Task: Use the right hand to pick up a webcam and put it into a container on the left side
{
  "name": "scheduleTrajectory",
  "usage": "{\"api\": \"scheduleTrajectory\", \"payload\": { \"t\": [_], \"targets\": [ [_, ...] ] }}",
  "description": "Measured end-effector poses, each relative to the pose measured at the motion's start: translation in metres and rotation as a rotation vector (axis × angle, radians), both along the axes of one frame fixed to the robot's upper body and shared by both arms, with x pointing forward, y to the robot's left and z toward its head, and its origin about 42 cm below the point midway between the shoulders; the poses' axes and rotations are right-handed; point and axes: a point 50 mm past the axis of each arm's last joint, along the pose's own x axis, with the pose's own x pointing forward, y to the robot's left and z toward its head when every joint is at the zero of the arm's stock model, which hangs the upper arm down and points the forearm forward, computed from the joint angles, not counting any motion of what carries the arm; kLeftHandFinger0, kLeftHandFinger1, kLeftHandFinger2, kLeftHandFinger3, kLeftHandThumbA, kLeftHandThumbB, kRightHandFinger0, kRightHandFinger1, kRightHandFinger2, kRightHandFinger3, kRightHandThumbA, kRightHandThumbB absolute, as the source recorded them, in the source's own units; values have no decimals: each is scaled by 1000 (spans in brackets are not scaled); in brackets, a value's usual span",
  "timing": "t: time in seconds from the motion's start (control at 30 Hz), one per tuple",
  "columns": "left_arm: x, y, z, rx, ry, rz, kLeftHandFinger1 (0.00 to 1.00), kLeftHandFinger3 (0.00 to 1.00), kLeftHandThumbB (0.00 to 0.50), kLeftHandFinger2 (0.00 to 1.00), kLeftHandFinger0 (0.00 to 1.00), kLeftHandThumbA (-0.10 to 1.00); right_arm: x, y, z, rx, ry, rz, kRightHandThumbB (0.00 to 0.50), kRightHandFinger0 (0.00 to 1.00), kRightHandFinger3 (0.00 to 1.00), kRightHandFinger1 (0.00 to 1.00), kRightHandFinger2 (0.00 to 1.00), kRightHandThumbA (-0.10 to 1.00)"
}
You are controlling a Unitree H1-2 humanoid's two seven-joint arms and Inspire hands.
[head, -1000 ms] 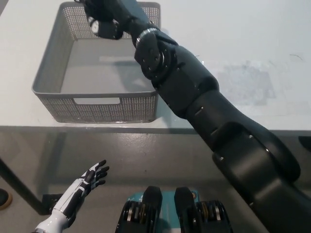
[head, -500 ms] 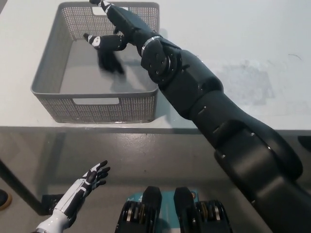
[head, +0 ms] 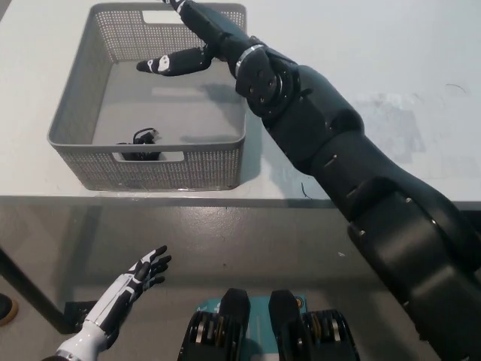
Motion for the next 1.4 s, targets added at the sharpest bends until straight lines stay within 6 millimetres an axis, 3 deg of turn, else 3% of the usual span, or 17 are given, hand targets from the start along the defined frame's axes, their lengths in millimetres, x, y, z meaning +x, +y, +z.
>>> {"api": "scheduleTrajectory", "payload": {
  "t": [0.1,0.2,0.27,0.33,0.47,0.57,0.67,0.77,0.9,0.93,0.97,1.2,1.33,1.4],
  "targets": [
    [0,0,0,0,1,0,1000,1000,298,1000,1000,1000,2,-8,18,29,-48,4,416,1000,1000,1000,1000,1000],
    [1,0,0,0,1,0,1000,1000,299,1000,1000,1000,1,-22,49,99,-129,15,377,1000,1000,1000,1000,1000],
    [1,0,-1,0,2,1,1000,1000,305,1000,1000,1000,-2,-34,64,144,-176,19,396,1000,1000,1000,1000,1000],
    [1,0,-1,0,3,1,1000,1000,300,1000,1000,1000,-6,-48,71,192,-210,21,419,1000,1000,1000,1000,1000],
    [1,0,-2,-1,7,2,1000,1000,300,1000,1000,1000,-15,-75,62,274,-226,9,423,1000,1000,1000,1000,1000],
    [0,0,-4,-1,14,4,1000,1000,295,1000,1000,1000,-26,-93,42,325,-217,-2,419,1000,1000,1000,1000,1000],
    [-1,1,-5,-1,20,6,1000,1000,270,1000,1000,1000,-38,-109,22,373,-205,-13,380,1000,1000,1000,1000,1000],
    [-2,1,-8,-1,28,8,1000,1000,254,1000,1000,1000,-57,-129,-11,421,-176,-33,374,1000,1000,1000,1000,945],
    [-3,2,-9,-1,35,10,1000,1000,253,1000,1000,1000,-89,-155,-57,485,-123,-64,362,1000,1000,1000,1000,953],
    [-4,2,-9,-1,35,10,1000,1000,278,1000,1000,1000,-96,-160,-66,499,-112,-72,388,1000,1000,1000,1000,986],
    [-4,2,-10,-1,35,10,1000,1000,278,1000,1000,1000,-101,-164,-73,505,-101,-79,368,1000,1000,1000,1000,1000],
    [-4,2,-10,-3,39,13,1000,1000,262,1000,1000,1000,-186,-205,-140,608,-11,-126,331,1000,1000,1000,1000,976],
    [-6,4,-12,-6,44,19,1000,1000,261,1000,1000,1000,-244,-223,-194,684,126,-182,329,1000,1000,1000,1000,976],
    [-8,5,-13,-8,48,22,1000,1000,244,1000,1000,1000,-261,-228,-209,711,168,-202,284,1000,1000,1000,1000,1000]
  ]
}}
